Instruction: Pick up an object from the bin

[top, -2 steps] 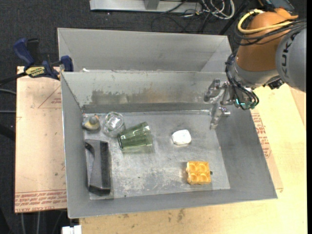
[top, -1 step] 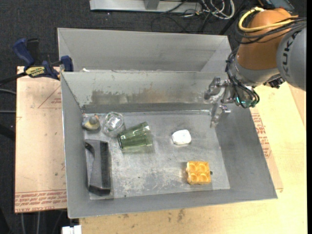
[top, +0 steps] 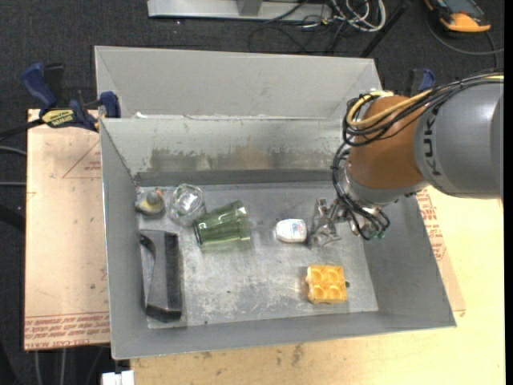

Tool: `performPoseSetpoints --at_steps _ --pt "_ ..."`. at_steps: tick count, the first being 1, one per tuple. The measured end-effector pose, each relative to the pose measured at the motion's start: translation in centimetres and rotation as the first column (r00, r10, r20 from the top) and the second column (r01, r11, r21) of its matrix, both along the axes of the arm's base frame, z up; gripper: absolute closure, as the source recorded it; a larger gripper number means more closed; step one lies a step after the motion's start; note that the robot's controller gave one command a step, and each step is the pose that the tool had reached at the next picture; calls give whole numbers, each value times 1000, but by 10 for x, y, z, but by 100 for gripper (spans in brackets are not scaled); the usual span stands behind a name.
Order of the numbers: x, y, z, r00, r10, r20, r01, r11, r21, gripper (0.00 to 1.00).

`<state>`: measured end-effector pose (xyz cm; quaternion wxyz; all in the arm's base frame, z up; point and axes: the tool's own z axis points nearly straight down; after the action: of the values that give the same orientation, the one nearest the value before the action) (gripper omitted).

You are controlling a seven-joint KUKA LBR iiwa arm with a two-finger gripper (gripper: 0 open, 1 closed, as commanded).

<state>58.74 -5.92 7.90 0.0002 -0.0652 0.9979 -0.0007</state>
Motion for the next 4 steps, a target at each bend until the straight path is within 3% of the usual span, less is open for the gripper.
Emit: performPoseSetpoints --at_steps 1,2,3,4 --pt "1 1 -2 1000 1 10 -1 1000 2 0" --pt "1 1 -1 1000 1 10 -1 1000 1 0" --pt "15 84 0 991 132 13 -132 991 -5 100" --pt "15 84 0 991 132 12 -132 991 -5 100"
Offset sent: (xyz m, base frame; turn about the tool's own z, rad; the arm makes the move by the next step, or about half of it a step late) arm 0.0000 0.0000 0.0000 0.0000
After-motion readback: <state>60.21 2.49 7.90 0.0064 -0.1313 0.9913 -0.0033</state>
